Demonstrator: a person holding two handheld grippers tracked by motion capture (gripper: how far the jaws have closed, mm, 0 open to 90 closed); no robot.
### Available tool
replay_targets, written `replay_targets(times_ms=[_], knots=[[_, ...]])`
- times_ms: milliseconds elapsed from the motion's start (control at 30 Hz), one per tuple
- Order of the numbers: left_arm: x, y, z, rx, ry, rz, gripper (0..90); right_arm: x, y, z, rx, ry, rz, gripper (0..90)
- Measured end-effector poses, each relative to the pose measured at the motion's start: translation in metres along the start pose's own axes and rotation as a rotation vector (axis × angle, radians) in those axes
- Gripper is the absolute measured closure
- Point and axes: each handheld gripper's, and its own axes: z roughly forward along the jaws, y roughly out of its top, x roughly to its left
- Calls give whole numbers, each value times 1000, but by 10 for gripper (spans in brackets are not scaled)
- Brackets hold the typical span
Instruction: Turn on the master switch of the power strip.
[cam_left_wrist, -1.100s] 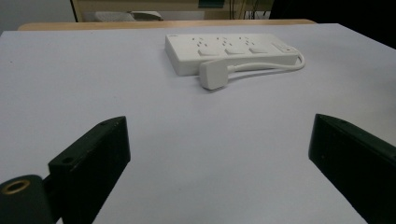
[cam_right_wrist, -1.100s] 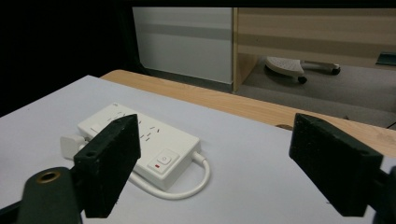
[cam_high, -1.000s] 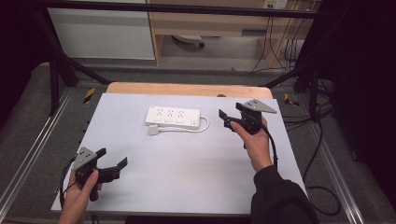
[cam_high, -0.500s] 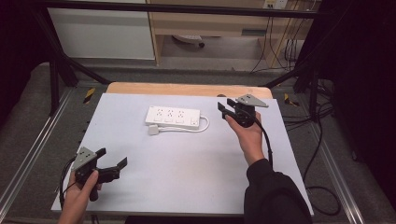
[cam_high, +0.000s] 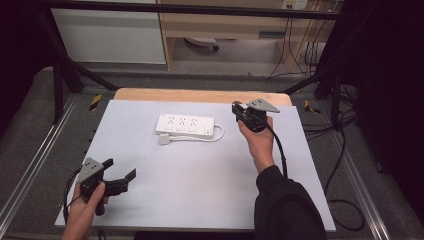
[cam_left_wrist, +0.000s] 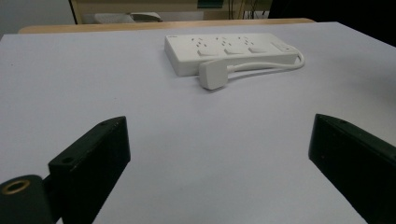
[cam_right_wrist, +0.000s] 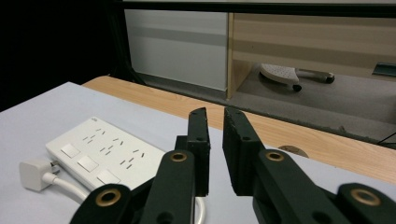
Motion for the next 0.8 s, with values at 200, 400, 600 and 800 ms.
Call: replay_targets(times_ms=[200, 400, 600, 800], knots=[[0, 0, 0, -2, -2, 4, 55, 2, -1, 7, 3, 3, -6, 863], [0, 0, 0, -1, -2, 7, 55, 4, -3, 11, 17, 14, -16, 888], [0, 0, 0, -1, -1, 7, 56, 7, -5, 17, 23, 22, -22, 900], [0, 0, 0, -1, 0, 13, 57, 10, -7, 23, 36, 24, -33, 900]])
